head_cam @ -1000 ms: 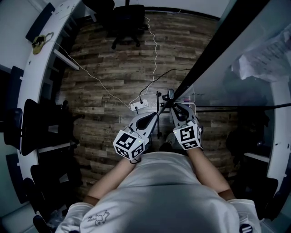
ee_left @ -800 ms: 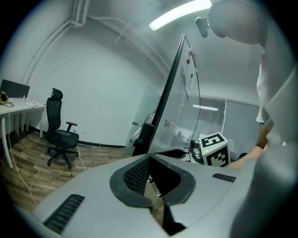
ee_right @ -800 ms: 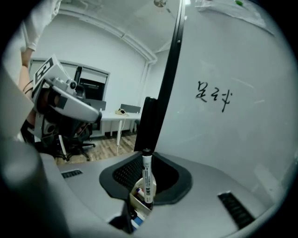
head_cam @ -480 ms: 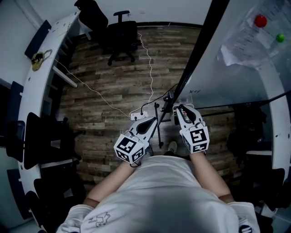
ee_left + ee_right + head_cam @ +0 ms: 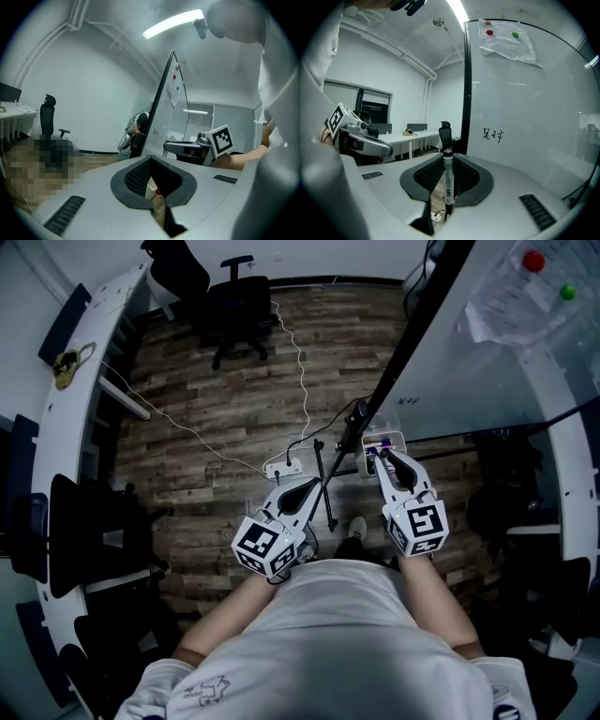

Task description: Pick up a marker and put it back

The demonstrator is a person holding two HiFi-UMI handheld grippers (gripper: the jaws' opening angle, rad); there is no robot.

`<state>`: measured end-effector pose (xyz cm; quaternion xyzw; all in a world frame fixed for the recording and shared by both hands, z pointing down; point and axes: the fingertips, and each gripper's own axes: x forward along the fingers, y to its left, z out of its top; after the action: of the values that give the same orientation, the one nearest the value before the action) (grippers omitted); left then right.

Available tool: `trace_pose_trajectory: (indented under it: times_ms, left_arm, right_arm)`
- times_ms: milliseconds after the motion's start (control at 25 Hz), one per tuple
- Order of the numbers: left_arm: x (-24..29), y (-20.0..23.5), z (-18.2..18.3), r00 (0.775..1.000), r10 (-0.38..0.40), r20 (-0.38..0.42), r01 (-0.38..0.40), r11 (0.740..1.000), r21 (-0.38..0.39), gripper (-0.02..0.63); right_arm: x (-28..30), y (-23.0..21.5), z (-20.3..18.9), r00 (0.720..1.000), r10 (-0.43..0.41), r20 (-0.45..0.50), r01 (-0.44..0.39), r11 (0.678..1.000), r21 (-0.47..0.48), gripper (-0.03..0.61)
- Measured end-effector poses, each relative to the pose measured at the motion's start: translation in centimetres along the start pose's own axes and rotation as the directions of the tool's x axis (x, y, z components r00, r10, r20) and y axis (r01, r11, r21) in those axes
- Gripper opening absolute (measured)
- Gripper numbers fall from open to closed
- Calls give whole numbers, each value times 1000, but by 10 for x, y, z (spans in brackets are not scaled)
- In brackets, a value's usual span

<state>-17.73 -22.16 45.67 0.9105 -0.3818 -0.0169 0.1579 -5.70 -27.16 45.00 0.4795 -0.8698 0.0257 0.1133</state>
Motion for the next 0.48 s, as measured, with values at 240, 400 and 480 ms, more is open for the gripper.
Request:
trace_pose_trajectory:
  times_ms: [240, 400, 480]
  left_arm:
    - [3, -24, -1, 998, -56, -1, 56, 998, 6, 5]
    - [8, -45, 10, 997, -72, 17, 71, 997, 41, 5]
    - [9, -62, 13, 996, -80, 25, 78, 995, 59, 5]
  right_arm:
    - [-28, 4, 10, 999, -9, 33, 7, 998, 56, 67]
    - [-52, 2, 19, 997, -6, 77, 0, 997, 82, 67]
    - [-69, 1, 20, 995, -2, 96, -7, 996, 89, 67]
